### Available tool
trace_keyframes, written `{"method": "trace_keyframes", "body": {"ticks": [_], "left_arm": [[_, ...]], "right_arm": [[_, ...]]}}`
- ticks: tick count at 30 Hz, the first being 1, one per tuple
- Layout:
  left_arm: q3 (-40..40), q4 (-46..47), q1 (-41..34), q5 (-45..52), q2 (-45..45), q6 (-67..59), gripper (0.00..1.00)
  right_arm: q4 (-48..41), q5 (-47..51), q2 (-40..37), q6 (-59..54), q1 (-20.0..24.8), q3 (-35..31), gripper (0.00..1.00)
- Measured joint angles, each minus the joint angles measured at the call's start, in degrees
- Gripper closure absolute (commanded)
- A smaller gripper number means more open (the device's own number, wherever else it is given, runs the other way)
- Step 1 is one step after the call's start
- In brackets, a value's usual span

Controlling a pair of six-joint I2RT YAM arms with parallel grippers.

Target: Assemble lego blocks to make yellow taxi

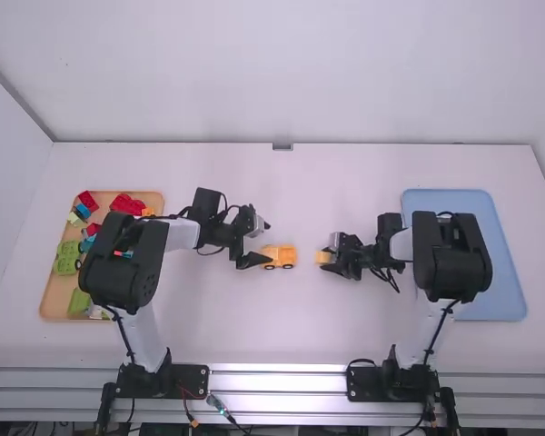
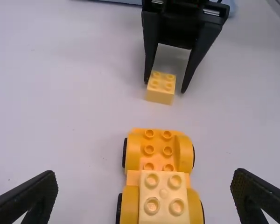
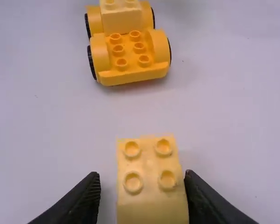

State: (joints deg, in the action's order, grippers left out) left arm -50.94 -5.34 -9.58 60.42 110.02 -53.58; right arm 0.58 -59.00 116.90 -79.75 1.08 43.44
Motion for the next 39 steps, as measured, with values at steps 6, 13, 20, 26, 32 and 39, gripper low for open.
{"method": "trace_keyframes", "body": {"ticks": [6, 13, 20, 26, 32, 39], "left_arm": [[0.0, 1.6, 0.0, -0.6, 0.0, 0.0, 0.01], [4.1, -6.9, -0.5, -3.2, 0.0, 0.1, 0.01], [12.4, -26.2, -3.4, -7.8, 0.1, 5.8, 0.01], [11.7, -25.3, -5.2, -9.4, 2.9, 8.2, 0.02], [7.6, -19.1, -5.3, -9.6, 5.8, 6.8, 0.10], [7.3, -21.3, -6.7, -11.4, 6.6, 5.6, 0.30]], "right_arm": [[0.7, -0.1, 0.0, 0.0, -1.7, 0.0, 0.72], [0.3, -1.6, 0.0, 3.8, -1.6, 2.4, 0.73], [-1.9, -3.7, 0.0, 6.9, -5.4, 5.9, 0.73], [-8.2, -4.3, 0.0, 7.3, -9.1, 10.4, 0.75], [-14.5, -4.5, 0.0, 3.0, -11.2, 13.1, 0.78], [-14.0, -3.4, 0.0, 1.6, -14.6, 13.1, 0.78]]}}
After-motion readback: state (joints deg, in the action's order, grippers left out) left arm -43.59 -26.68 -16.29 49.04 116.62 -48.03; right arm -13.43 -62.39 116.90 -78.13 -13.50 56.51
